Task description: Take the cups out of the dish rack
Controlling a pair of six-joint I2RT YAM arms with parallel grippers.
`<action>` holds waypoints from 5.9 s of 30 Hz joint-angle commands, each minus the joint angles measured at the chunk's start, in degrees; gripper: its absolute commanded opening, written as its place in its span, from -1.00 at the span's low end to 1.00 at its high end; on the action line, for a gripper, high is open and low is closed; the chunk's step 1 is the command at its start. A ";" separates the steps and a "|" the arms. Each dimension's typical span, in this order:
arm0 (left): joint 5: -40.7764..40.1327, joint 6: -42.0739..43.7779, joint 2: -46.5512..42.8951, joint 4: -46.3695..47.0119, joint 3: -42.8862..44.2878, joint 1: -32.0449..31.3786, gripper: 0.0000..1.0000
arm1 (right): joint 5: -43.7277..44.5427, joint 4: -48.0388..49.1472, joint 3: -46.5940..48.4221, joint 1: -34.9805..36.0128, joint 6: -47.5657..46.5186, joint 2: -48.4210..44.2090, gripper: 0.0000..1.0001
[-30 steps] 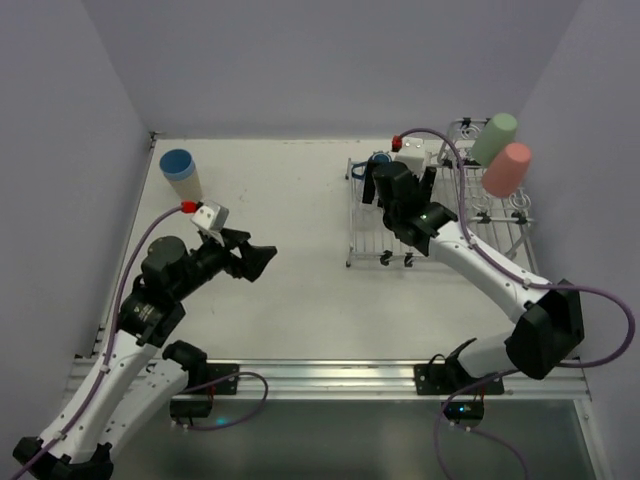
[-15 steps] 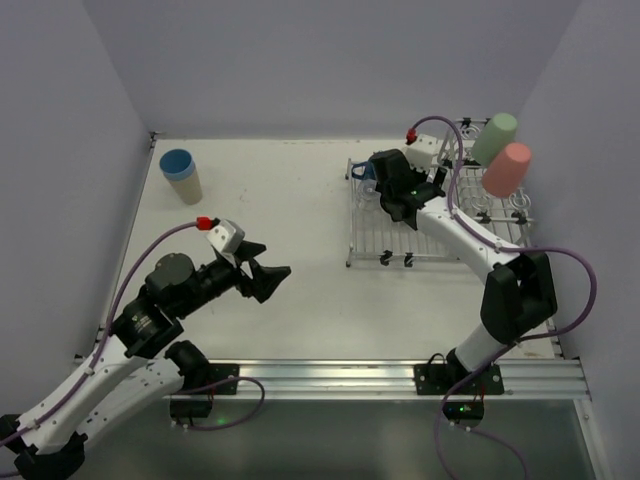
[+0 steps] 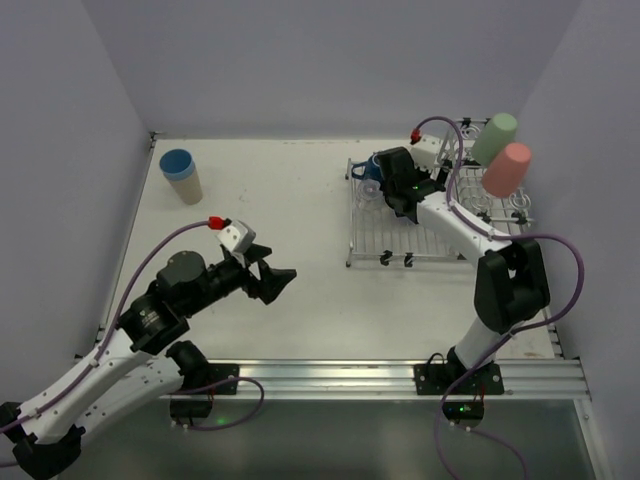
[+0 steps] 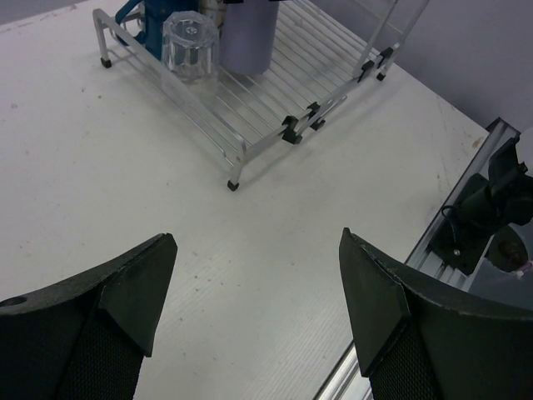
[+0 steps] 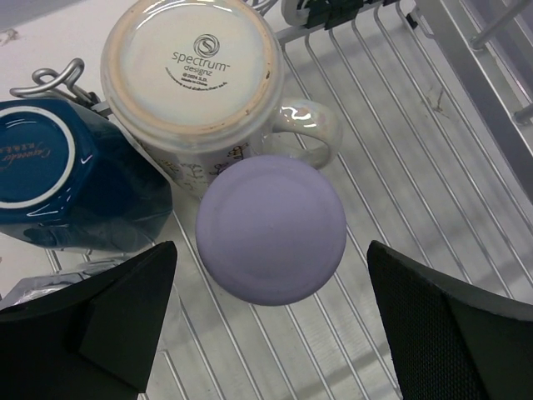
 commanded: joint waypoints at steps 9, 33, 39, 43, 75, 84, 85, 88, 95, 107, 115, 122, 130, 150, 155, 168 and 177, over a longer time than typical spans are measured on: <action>-1.45 1.93 2.32 0.52 0.44 2.06 0.72 | -1.68 11.47 -0.09 -1.06 -5.37 1.66 0.78; 8.30 -6.76 9.09 7.98 0.71 6.54 0.69 | 1.67 23.25 -10.99 6.84 -17.33 -16.94 -0.09; 9.62 -15.46 10.23 20.10 -1.75 6.54 0.59 | -4.30 23.69 -12.05 11.32 -17.60 -25.65 -0.09; 10.41 -21.08 13.29 29.23 -3.16 6.45 0.49 | -18.60 25.17 -16.33 12.29 -10.41 -36.71 -0.10; -1.17 -21.31 18.57 37.51 2.52 6.19 -1.00 | -63.63 53.77 -37.64 12.56 23.46 -35.51 0.91; -20.78 -5.72 38.51 -13.21 49.93 16.63 -1.00 | -63.37 31.18 -36.13 12.73 9.66 -43.06 0.98; -21.14 -4.76 40.62 -16.50 53.93 18.56 -1.00 | -63.55 29.95 -36.22 12.91 7.56 -43.51 0.98; -21.14 -2.65 49.93 -28.55 69.80 26.47 -1.00 | -63.81 26.25 -37.27 13.35 5.44 -45.09 0.98; -16.40 -0.71 62.88 -41.94 82.99 41.23 -1.00 | -66.54 26.33 -42.46 14.76 5.52 -49.22 0.98; -15.00 0.96 66.73 -43.25 75.94 46.18 -1.00 | -68.21 28.44 -46.33 15.90 7.01 -51.86 0.98; -15.96 2.10 70.08 -43.51 76.99 46.18 -1.00 | -67.42 28.26 -46.24 16.25 6.57 -50.37 0.98; -14.90 2.98 73.33 -43.16 78.66 46.18 -1.00 | -66.89 28.18 -45.80 16.60 6.22 -48.61 0.98; -15.78 3.51 77.11 -43.42 80.15 46.27 -1.00 | -65.93 27.82 -45.54 16.87 5.70 -47.73 0.98; -16.66 5.09 85.90 -42.02 85.08 47.67 -0.36 | -64.43 27.74 -45.18 17.04 4.29 -46.85 0.98; -16.66 5.36 86.52 -41.23 85.78 48.03 -0.02 | -64.08 27.47 -44.57 17.13 4.03 -45.54 0.98; -14.20 4.66 83.64 -38.25 87.63 48.46 0.73 | -63.55 26.33 -42.64 17.04 3.32 -44.30 0.98; -2.54 0.62 65.64 -24.56 79.56 47.50 0.98 | -62.06 23.44 -37.81 17.48 3.41 -44.12 0.98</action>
